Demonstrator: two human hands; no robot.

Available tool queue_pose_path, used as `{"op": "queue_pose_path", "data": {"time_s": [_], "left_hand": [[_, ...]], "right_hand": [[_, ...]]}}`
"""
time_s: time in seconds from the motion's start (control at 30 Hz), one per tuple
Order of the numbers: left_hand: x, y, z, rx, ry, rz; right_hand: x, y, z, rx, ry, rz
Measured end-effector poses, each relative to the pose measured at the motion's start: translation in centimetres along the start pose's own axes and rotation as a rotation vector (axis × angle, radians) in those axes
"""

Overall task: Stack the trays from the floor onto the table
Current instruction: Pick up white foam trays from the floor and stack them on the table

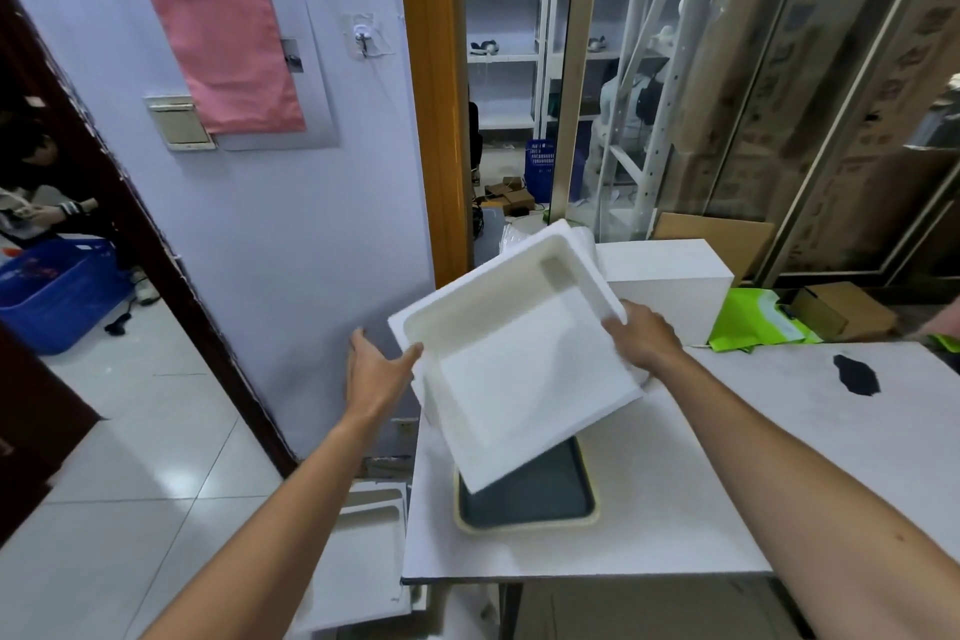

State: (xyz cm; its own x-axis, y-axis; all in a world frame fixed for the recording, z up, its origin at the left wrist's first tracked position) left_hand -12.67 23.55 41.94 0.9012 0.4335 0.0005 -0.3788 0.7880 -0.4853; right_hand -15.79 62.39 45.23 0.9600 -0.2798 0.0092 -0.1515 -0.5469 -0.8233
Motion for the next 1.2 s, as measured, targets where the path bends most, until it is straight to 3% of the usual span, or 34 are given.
{"op": "queue_pose_path", "data": {"time_s": [0.1,0.27,0.4,0.6,0.73,0.87,1.0,1.2], "left_hand": [[-0.6,-1.1,2.1,-0.214,0.234,0.095],[0.2,1.5,2.7,-0.278,0.330,-0.252],[1.1,2.5,2.4,-0.297,0.367,-0.251],[1.6,2.3,1.0,-0.228,0.264,-0.087],[1.6,2.7,-0.9,-0.073,0.090,-0.028],[1.5,3.7,-2.9,0.020,-0.096,-0.035],[2.4,4.9,-3.1,0.028,-0.148,-0.045],[4.5,7.1,-4.9,0.039,-0.205,-0.092]], "right_hand": [[-0.8,-1.1,-1.8,0.132,-0.136,-0.024],[-0.5,-1.3,-4.3,0.196,-0.268,-0.022],[0.7,-0.8,-5.9,0.150,-0.320,-0.020],[0.9,-1.1,-4.9,0.110,-0.235,0.109],[1.2,-0.8,-2.4,-0.087,-0.083,0.186],[2.4,2.0,-0.1,-0.226,0.028,-0.005],[5.0,5.6,1.6,-0.242,0.077,-0.157],[7.4,8.4,4.1,-0.156,0.109,-0.021]]}}
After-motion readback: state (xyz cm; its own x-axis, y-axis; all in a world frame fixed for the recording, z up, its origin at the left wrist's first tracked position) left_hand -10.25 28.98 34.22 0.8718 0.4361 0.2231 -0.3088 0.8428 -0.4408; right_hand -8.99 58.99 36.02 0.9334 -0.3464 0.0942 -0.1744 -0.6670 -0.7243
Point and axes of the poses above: each hand's wrist, its own x-axis away from the middle knuckle, its own y-axis out of the palm, z = x × y, the point moved 7 cm from there along -x, towards the middle knuckle, and after that the axes turned 5 degrees about z, right-handed, at the moved point
